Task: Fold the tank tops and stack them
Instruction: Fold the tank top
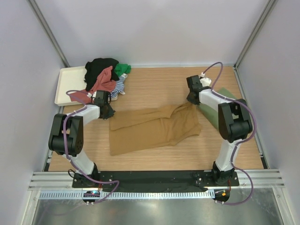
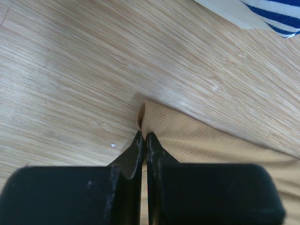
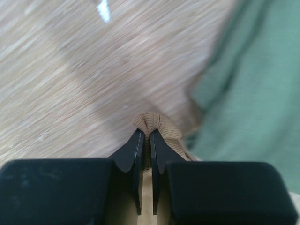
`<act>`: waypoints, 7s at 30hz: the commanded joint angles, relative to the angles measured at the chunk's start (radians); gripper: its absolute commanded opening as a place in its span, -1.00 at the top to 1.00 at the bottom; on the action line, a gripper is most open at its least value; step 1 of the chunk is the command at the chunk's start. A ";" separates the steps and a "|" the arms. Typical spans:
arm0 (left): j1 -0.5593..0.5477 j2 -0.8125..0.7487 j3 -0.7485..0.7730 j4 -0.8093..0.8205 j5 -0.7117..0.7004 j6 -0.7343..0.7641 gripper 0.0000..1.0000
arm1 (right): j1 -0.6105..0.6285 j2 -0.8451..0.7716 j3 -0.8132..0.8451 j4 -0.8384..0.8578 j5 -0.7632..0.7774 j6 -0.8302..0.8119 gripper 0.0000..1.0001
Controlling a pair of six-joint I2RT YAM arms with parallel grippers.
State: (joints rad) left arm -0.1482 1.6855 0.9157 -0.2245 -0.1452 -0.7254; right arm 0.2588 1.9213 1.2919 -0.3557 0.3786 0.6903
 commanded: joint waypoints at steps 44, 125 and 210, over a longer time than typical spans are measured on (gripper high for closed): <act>-0.048 -0.320 -0.090 -0.164 0.058 0.009 0.01 | 0.072 -0.432 -0.424 0.308 -0.340 -0.075 -0.01; -0.010 -0.431 -0.311 -0.145 -0.005 -0.046 0.34 | 0.207 -0.318 -0.622 0.492 -0.549 -0.074 0.57; -0.321 -0.834 -0.525 -0.569 0.079 -0.543 0.35 | 0.631 -0.689 -0.747 0.129 -0.191 0.118 0.68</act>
State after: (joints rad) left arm -0.4633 0.8265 0.4053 -0.8581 -0.0837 -1.2545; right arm 0.8845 1.2499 0.5446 -0.2615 0.1772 0.8009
